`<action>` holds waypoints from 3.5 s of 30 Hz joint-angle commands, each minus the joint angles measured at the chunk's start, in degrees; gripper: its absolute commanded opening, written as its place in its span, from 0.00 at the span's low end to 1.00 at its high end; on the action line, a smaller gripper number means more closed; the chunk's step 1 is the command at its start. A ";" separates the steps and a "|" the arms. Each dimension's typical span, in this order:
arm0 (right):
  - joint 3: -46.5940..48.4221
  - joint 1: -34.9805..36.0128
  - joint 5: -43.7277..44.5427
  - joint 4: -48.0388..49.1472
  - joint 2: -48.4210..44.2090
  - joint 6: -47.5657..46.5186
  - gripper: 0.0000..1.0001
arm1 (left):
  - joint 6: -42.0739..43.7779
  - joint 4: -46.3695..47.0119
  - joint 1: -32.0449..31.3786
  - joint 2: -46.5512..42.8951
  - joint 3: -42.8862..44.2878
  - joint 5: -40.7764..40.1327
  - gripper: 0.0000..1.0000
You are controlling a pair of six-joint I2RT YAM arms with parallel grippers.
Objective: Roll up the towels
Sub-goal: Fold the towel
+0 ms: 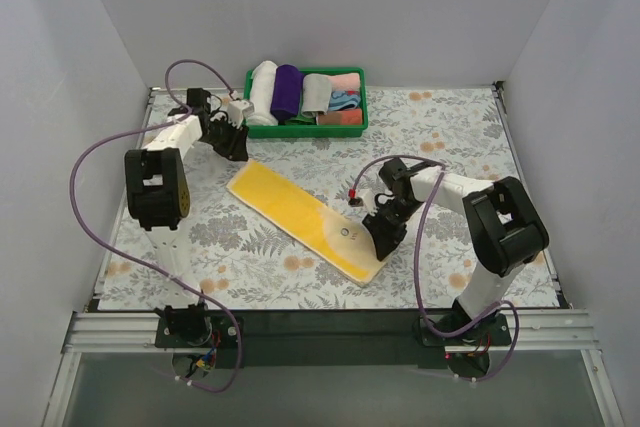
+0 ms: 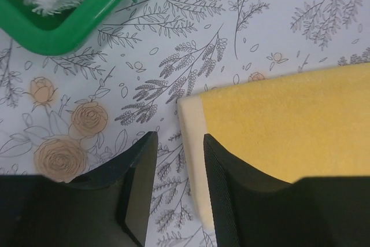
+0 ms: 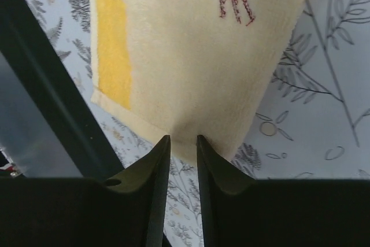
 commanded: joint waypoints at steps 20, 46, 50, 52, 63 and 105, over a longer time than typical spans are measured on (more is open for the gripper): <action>7.48 -1.43 0.57 -2.01 3.45 7.45 0.34 | -13.07 8.76 -24.18 -32.73 -31.47 -29.33 0.25; 0.09 9.03 -14.62 0.28 7.94 4.38 0.31 | -5.78 6.39 -20.13 3.57 -0.80 -4.65 0.24; 0.97 10.17 -16.83 -0.34 8.03 4.11 0.34 | -7.18 5.51 -21.80 9.10 6.41 -0.87 0.27; 1.32 10.70 -17.35 -0.77 7.68 3.76 0.35 | -8.06 4.63 -21.98 10.08 10.00 0.62 0.28; 2.21 4.39 -21.66 -3.06 -6.09 3.05 0.36 | -6.49 8.32 -19.25 -17.04 -4.19 1.60 0.45; 0.09 -16.89 -18.67 -6.05 -8.67 4.11 0.38 | -4.64 20.54 -75.50 -36.85 -49.21 -24.42 0.34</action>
